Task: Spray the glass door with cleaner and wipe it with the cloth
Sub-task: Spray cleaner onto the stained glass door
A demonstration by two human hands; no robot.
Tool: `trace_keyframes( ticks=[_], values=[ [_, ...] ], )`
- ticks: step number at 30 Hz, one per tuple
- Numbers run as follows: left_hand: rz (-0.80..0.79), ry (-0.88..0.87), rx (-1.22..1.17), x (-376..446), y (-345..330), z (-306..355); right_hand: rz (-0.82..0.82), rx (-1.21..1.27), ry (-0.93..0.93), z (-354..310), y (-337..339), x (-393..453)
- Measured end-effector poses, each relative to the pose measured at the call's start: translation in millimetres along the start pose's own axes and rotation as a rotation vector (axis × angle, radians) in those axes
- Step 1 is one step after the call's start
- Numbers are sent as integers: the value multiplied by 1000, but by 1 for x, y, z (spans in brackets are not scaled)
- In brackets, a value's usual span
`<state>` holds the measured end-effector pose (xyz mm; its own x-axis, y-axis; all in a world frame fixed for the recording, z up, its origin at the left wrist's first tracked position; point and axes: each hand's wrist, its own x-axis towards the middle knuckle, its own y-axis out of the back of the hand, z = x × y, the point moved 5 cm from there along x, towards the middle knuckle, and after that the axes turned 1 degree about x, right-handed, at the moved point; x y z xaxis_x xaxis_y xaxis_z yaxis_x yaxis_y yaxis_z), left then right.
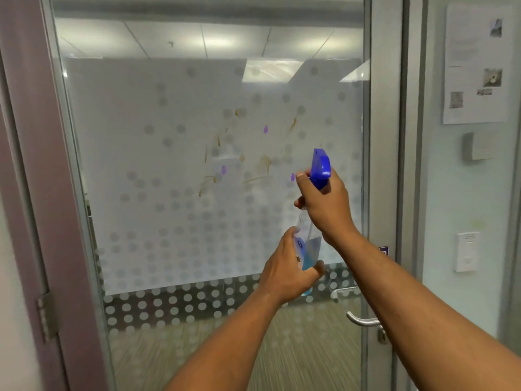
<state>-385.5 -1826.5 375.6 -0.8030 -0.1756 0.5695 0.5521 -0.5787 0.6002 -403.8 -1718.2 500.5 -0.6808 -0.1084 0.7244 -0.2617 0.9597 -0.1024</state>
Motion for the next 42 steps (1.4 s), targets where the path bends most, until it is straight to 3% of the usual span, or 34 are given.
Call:
trace_keyframes(
  ticks=[11,23,30,35,42],
  values=[
    [187,104,-75,-42,6,-37,-288,66,61,12,-43,-38],
    [147,222,-297,-123,20,-82,-379,-119,53,24,-102,-117],
    [-55,227,-19,-150,10,-89,-164,4,-155,33,-67,-147],
    [-208,215,18,-159,-9,-64,10,39,-358,45,-28,-152],
    [-266,218,-42,-174,-23,-55,46,31,-444,49,-10,-166]
  ],
)
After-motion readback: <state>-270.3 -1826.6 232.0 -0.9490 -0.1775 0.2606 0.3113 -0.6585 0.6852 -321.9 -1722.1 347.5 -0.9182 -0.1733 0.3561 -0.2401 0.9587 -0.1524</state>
